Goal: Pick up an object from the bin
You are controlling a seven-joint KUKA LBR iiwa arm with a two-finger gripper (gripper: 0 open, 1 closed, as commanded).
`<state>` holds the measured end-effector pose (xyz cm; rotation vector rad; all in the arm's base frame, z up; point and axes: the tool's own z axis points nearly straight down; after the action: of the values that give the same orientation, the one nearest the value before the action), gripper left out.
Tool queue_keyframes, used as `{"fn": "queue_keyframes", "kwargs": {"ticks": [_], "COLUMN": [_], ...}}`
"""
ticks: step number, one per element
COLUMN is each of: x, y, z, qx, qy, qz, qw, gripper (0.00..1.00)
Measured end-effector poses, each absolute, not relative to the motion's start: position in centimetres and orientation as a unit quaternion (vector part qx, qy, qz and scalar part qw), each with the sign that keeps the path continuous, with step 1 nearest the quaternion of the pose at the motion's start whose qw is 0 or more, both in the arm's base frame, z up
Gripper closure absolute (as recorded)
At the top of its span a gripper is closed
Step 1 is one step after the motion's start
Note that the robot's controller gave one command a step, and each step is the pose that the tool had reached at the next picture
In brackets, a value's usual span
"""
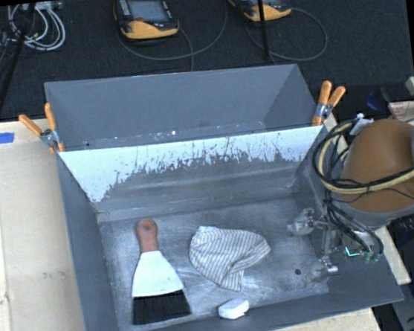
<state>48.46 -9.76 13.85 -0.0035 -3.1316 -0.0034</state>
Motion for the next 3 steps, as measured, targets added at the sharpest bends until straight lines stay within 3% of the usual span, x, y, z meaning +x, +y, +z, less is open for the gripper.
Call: {"fn": "queue_keyframes", "kwargs": {"ticks": [1, 2, 3], "x": [48.7, 49.8, 49.9], "y": [-9.8, -13.2, -13.2], "z": [14.2, 7.8, 7.8], "qx": [0.0, 0.021, 0.021], "qy": [-1.0, -1.0, -1.0], "qz": [0.0, 0.0, 0.0], "qw": [0.001, 0.001, 0.001], "gripper": [0.0, 1.0, 1.0]}}
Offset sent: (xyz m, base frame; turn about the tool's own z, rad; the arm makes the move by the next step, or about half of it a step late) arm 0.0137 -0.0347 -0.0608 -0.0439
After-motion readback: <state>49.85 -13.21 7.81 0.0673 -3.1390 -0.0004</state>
